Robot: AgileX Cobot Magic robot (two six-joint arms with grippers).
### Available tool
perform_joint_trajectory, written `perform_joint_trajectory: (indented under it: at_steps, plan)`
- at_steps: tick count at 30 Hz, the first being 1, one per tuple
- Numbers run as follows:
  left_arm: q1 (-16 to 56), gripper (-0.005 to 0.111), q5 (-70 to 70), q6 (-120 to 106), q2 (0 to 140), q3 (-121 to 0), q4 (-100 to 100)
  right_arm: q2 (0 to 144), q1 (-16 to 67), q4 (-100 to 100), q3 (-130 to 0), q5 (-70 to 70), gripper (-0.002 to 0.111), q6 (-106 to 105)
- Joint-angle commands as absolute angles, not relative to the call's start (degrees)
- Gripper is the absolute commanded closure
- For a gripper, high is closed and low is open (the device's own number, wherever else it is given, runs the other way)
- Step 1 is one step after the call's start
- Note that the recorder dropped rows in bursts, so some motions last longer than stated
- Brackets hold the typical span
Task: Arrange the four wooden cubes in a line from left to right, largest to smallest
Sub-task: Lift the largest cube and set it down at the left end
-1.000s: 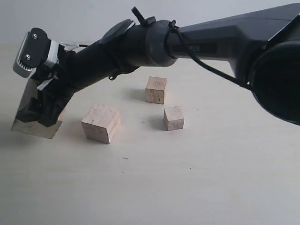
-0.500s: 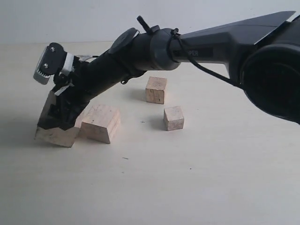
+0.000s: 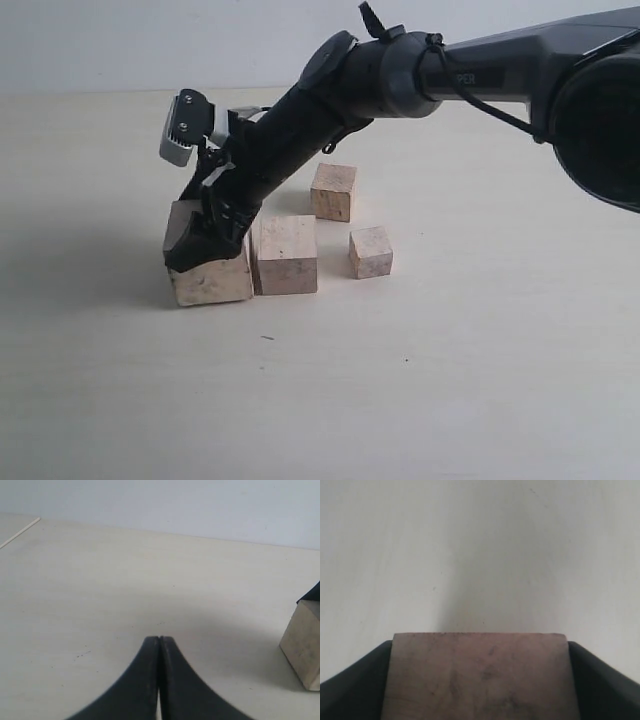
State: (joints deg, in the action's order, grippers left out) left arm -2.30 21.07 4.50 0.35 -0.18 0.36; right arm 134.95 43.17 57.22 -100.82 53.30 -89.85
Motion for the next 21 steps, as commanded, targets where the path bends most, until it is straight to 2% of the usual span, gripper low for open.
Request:
perform_joint_trajectory:
  at_steps: [1,11,14,17,21]
  plan:
    - [-2.2,0.107,20.3,4.8,0.0,0.0,0.0,134.8,44.2,59.6,-101.1,51.5,0.108,-92.8]
    - [-2.2,0.107,20.3,4.8,0.0,0.0,0.0,134.8,44.2,59.1,-101.1,45.4,0.108,-92.9]
    - [-2.2,0.107,20.3,4.8,0.0,0.0,0.0,134.8,44.2,57.4,-101.1,45.5,0.103,-92.9]
    - [-2.2,0.107,20.3,4.8,0.0,0.0,0.0,134.8,44.2,56.3,-101.1,45.8,0.087,-92.9]
    - [-2.2,0.107,20.3,4.8,0.0,0.0,0.0,134.8,44.2,56.1,-101.1,46.6,0.052,-92.6]
